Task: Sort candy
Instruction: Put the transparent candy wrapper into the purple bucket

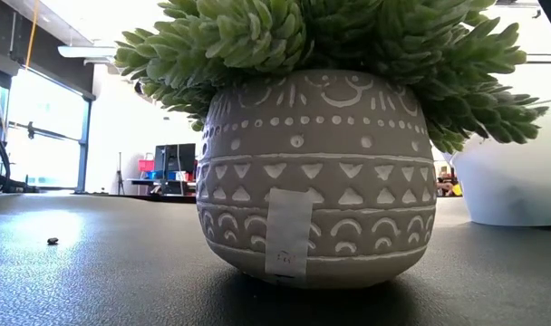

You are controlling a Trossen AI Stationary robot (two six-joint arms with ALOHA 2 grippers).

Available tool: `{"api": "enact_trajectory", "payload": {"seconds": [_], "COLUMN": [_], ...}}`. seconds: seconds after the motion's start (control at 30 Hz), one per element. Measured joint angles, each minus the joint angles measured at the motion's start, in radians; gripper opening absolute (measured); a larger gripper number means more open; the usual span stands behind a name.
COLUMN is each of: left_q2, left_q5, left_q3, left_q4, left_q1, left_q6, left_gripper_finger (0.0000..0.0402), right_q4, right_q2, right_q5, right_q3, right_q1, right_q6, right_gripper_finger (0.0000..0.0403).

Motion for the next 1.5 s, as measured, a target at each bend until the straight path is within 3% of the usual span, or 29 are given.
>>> {"api": "enact_trajectory", "payload": {"seconds": [0.37,1.1,1.27,1.5], "left_q2": [-0.01,0.029,0.028,0.026], "left_q5": [-0.129,-0.079,-0.079,-0.077], "left_q3": [0.0,-0.001,-0.001,-0.001], "left_q4": [0.0,0.09,0.086,0.087], "left_q1": [0.0,0.0,0.0,0.0], "left_q6": [0.001,0.043,0.025,0.017], "left_gripper_finger": [0.0146,0.0147,0.0114,0.0013], "right_q4": [0.002,0.035,0.036,0.034], "right_q2": [0.0,0.0,0.0,0.0], "right_q5": [-0.029,-0.034,-0.035,-0.033], "right_q3": [0.0,0.0,0.0,0.0], "right_q1": [0.008,0.013,0.015,0.023], "right_q6": [0.0,-0.001,-0.001,-0.001], "right_gripper_finger": [0.0001,0.0,0.0,0.0]}}
